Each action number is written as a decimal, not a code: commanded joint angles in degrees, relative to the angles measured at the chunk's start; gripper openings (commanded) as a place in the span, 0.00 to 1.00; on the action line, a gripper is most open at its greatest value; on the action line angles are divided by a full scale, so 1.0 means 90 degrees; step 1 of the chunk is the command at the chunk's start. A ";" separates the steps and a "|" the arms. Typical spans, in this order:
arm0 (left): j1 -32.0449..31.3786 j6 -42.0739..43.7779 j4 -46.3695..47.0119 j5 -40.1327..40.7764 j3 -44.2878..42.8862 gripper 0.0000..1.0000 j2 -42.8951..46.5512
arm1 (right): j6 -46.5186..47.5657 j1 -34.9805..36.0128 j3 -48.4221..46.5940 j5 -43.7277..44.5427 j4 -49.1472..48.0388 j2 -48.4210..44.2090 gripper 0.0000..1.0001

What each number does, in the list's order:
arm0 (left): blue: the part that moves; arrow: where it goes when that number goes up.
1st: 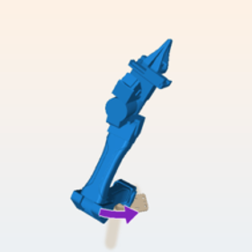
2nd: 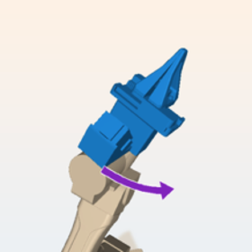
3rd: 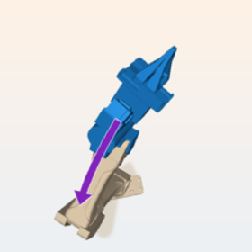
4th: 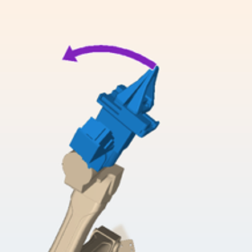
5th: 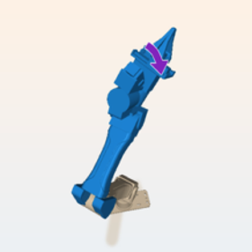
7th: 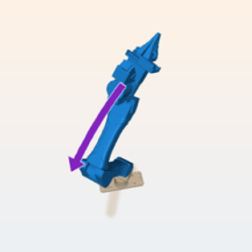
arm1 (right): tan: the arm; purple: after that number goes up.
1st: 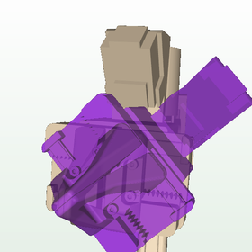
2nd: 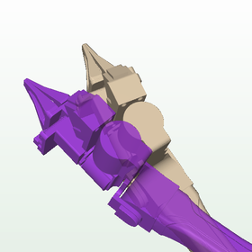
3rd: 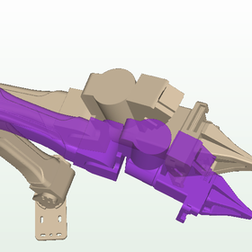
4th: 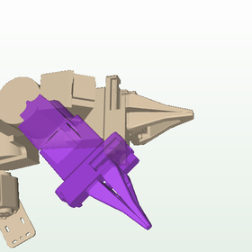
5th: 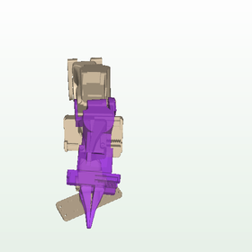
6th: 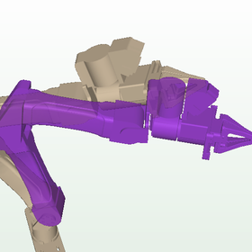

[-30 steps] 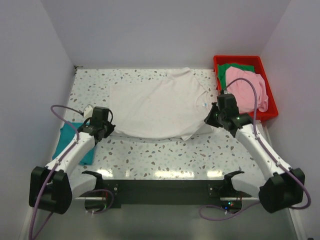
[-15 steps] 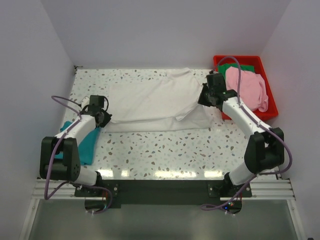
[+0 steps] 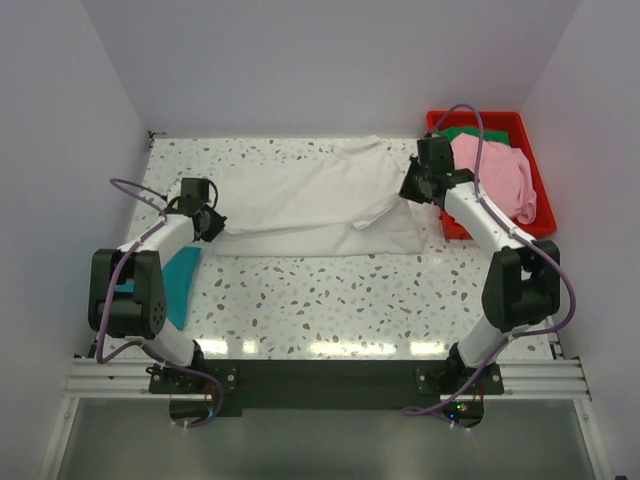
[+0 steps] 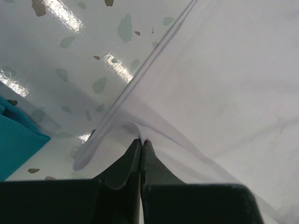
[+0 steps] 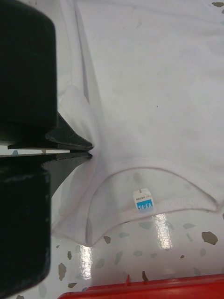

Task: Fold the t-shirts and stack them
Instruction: Fold the tshirt

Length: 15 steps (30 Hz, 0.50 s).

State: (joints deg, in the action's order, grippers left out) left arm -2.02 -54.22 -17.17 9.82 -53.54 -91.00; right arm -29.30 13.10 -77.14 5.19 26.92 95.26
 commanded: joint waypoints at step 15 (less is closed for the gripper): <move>0.0225 0.0194 0.0472 -0.0261 -0.0565 0.00 -0.0494 | 0.0082 -0.0255 -0.0998 -0.0391 -0.0315 0.1182 0.00</move>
State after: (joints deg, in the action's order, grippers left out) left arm -0.45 -54.11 -16.45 8.03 -55.96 -94.83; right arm -29.28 11.38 -81.89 3.25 26.09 104.42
